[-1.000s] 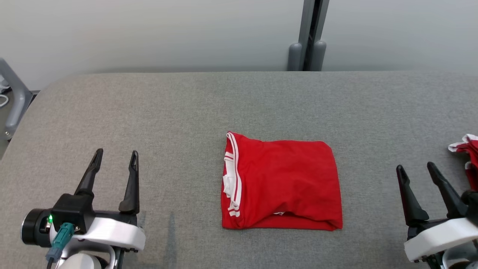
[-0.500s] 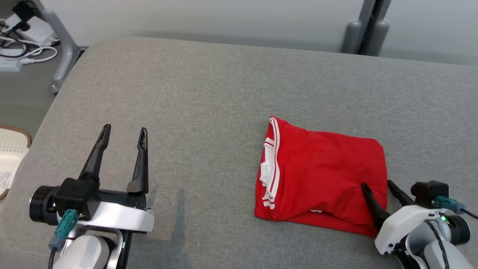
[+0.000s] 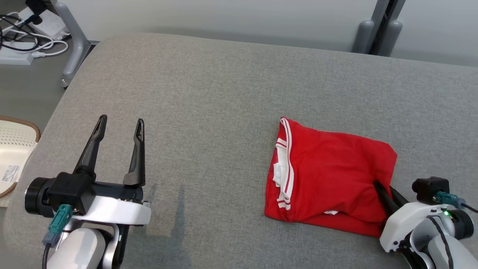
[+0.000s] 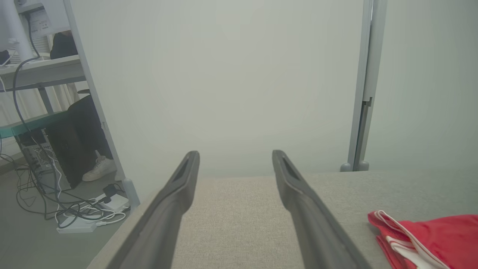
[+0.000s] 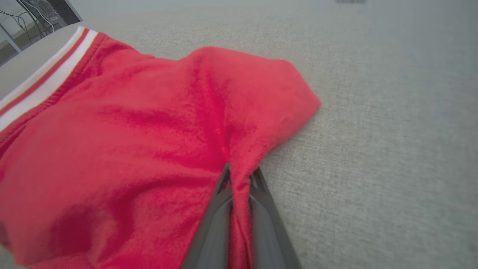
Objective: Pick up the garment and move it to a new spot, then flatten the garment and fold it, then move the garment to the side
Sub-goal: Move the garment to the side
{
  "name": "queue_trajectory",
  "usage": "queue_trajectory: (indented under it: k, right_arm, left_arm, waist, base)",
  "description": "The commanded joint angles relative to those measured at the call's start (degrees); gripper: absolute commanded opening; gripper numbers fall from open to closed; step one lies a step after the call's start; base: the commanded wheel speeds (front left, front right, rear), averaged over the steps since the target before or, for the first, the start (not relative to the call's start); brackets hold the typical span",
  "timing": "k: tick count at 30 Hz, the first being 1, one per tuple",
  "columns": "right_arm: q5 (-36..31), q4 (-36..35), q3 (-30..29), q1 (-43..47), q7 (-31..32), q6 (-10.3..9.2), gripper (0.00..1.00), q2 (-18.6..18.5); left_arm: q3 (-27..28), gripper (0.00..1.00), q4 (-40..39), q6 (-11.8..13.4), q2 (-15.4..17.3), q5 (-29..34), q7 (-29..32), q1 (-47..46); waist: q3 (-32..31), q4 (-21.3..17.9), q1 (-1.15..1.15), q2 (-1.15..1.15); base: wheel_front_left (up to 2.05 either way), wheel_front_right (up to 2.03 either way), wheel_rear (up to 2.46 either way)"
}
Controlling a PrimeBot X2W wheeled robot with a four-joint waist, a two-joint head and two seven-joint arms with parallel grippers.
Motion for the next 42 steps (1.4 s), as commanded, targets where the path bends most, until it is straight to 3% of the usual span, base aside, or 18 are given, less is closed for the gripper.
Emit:
queue_trajectory:
  k: [1, 8, 17, 24, 29, 35, 38, 42]
  right_arm:
    - [-0.63, -0.54, 0.00, 1.15, -0.52, -0.18, 0.00, -1.68]
    - [-2.63, -5.52, 0.70, 3.00, 0.24, -0.15, 0.00, -4.64]
    - [-5.70, -14.77, 1.80, 3.44, 2.59, -0.12, 0.00, -10.77]
    - [-6.66, -20.74, 1.66, -2.17, 3.86, -0.12, 0.00, -16.26]
    - [-6.26, -22.54, 1.06, -9.41, 3.34, -0.12, 0.00, -20.20]
    - [-2.29, -22.97, 0.85, -14.99, 4.36, -0.12, 0.00, -28.62]
    - [-0.55, -19.92, 0.33, -17.04, 3.94, -0.12, 0.00, -31.11]
    - [1.54, -12.12, 0.01, -20.31, 1.99, -0.13, 0.00, -31.57]
  left_arm:
    - [0.57, 1.00, -0.19, -0.41, 0.04, 0.80, -0.23, 0.32]
    - [1.43, 1.00, -0.66, -0.99, -0.05, 1.61, -0.24, 1.03]
    - [1.29, 1.00, -1.03, -1.94, 0.54, 2.45, -0.15, -0.63]
    - [0.50, 1.00, -1.59, -2.44, 1.21, 3.46, 1.13, -3.79]
    - [-0.71, 1.00, -1.83, -3.14, 1.11, 4.36, 2.21, -6.78]
    - [-2.05, 1.00, -2.25, -3.98, 1.41, 5.74, 3.43, -10.38]
    - [-2.36, 1.00, -2.31, -4.46, 1.71, 6.16, 3.79, -11.59]
    - [-2.90, 1.00, -2.17, -4.90, 1.80, 6.54, 4.15, -13.05]
  waist:
    - [-0.08, -0.97, 0.00, 0.00]
    - [0.88, -6.36, 0.00, 0.00]
    - [4.13, -19.48, 0.00, 0.00]
    - [8.28, -27.52, 0.00, 0.00]
    - [11.87, -30.30, 0.00, 0.00]
    - [16.66, -31.37, 0.00, 0.00]
    - [18.28, -31.55, 0.00, 0.00]
    - [19.80, -31.28, 0.00, 0.00]
  base:
    - [0.00, 0.00, 0.00]
    - [0.00, 0.00, 0.00]
    - [0.00, 0.00, 0.00]
    - [0.00, 0.00, 0.00]
    - [0.00, 0.00, 0.00]
    - [0.00, 0.00, 0.00]
    - [0.00, 0.00, 0.00]
    - [0.00, 0.00, 0.00]
